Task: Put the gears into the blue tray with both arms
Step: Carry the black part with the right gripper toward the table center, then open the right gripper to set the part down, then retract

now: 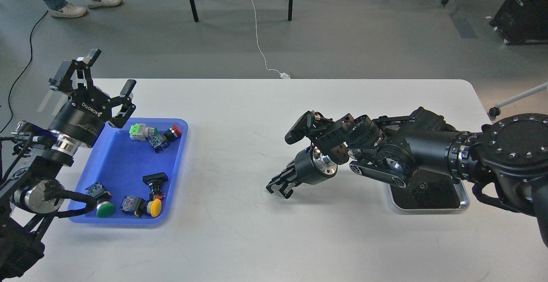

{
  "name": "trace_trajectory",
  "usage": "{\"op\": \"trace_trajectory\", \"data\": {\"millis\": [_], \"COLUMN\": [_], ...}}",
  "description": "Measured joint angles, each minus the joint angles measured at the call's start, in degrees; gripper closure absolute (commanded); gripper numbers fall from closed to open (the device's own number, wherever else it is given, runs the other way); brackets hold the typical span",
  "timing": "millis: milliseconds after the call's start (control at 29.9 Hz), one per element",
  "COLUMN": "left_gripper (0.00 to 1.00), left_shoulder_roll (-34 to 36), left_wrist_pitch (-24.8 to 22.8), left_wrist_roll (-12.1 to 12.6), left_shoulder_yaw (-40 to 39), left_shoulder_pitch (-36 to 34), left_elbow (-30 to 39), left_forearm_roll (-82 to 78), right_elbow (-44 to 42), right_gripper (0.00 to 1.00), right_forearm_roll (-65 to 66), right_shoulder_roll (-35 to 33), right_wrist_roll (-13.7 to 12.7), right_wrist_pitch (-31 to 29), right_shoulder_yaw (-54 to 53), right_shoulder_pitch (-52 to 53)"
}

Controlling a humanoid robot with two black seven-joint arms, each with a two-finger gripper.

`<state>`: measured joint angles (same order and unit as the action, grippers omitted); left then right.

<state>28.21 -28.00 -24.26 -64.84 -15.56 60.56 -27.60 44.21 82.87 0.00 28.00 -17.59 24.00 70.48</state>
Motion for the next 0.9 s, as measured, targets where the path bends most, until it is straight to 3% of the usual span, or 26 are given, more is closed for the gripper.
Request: {"op": "trace_trajectory", "data": {"millis": [167,367,534,701,902], "left_gripper": [0.02,0.02,0.02,0.02,0.02], "left_shoulder_roll": [-0.08,0.37,0.59,1.64,3.92], "left_wrist_pitch": [0.00,0.00,0.00,0.00,0.00], "left_wrist_roll": [0.00,0.00,0.09,0.17,-0.52], "left_shoulder_yaw": [0.05,-0.11,-0.07,0.13,0.25], "left_shoulder_pitch": [0.00,-0.02,-0.20,-0.46,-0.54], "left_elbow": [0.07,0.26,0.49,0.64,6.12], "left_forearm_roll": [-0.08,-0.09,-0.29,-2.78,-14.63], "right_elbow": [-0.02,0.06,0.16,0.34,0.99], "right_gripper": [0.41,0.28,0.07,0.03,0.03], "right_forearm_roll": [0.00,-0.03,-2.25,-9.66,-31.71], "right_shoulder_roll": [0.00,0.00,0.00,-3.33,-11.06], "right_wrist_roll": [0.00,0.00,0.00,0.00,-0.01], "right_wrist_pitch": [0.09,1.10,1.73,1.63,1.15], "right_shoulder_yaw": [0.00,-0.07,-0.73,-4.66,-12.63], "right_shoulder_pitch": [0.00,0.02,0.16,0.33,-3.30]}}
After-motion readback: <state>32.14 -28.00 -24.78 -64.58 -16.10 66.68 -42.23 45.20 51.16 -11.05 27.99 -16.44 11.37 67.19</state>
